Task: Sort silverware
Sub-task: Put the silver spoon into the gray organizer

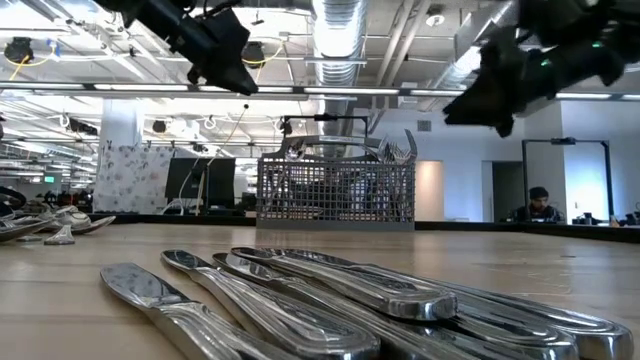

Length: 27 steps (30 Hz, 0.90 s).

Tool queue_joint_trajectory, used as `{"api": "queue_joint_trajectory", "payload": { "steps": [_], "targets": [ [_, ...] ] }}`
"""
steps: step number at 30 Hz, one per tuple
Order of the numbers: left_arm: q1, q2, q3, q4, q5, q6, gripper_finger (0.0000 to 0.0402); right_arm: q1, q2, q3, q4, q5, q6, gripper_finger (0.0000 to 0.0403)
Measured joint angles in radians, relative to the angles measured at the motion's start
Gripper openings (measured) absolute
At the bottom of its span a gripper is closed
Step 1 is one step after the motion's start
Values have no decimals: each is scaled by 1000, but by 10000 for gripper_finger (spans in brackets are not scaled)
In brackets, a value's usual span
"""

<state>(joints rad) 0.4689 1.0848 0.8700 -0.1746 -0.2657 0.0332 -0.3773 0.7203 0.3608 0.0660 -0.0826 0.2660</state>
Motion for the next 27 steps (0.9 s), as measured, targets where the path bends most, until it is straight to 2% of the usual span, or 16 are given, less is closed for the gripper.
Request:
{"api": "queue_joint_trajectory", "payload": {
  "steps": [5, 10, 13, 23, 27],
  "targets": [
    [-29, -9, 0, -1, -1, -23, 102, 107, -162, -119, 45, 12, -8, 112],
    [-57, -5, 0, -3, -1, -40, 102, 206, -275, -283, 290, 163, 9, 112],
    [-69, -4, 0, -3, -2, -46, 102, 229, -323, -345, 352, 194, -1, 112],
    [-125, -4, 0, -110, -6, -48, 102, 282, -475, -351, 41, 198, -80, 112],
    [-153, -17, 0, -111, -6, -74, 102, 297, -529, -352, -30, 197, -80, 112]
  ]
}}
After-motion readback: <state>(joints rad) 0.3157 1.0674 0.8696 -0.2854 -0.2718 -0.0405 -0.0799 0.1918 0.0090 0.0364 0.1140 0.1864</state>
